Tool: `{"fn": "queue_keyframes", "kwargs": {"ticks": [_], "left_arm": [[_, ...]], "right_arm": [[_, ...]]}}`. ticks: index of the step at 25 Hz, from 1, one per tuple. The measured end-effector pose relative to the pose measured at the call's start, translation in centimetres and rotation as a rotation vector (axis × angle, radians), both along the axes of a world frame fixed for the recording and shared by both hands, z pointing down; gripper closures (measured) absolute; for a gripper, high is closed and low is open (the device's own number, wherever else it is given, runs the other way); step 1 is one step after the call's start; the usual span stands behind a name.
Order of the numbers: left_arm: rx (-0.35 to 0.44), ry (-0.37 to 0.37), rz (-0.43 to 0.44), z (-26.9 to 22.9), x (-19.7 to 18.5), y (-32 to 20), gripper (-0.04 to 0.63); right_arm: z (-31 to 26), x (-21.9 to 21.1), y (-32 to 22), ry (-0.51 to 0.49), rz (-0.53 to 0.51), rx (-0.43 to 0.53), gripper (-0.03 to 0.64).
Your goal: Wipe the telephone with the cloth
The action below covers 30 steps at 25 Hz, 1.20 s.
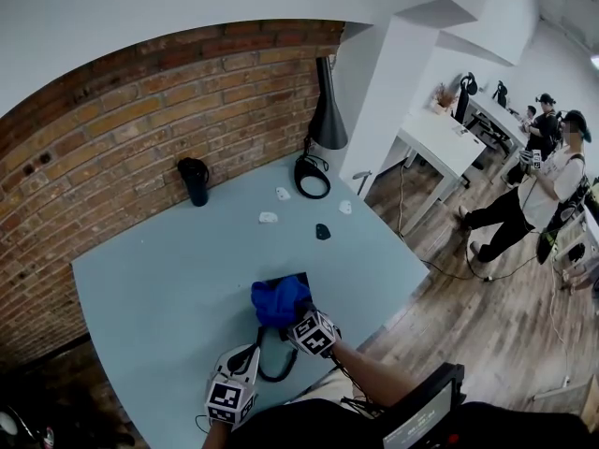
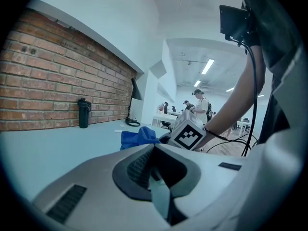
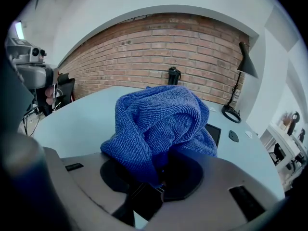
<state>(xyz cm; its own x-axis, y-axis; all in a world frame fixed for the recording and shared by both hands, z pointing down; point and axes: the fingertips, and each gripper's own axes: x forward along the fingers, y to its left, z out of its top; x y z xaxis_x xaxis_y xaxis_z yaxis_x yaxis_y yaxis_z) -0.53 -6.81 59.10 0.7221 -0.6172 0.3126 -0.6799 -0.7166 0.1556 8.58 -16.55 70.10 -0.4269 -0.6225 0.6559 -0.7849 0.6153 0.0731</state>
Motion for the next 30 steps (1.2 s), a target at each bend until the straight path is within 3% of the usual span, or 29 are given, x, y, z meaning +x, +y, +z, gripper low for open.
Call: {"fn": "queue_keyframes", "kwargs": {"ticks": [30], "left_arm": [[-0.029, -0.032, 0.094, 1.0, 1.5, 2.8, 0.584]], "right_arm": [[4.3, -0.8, 8.4, 0.086, -0.115, -0.085, 0.482]]}}
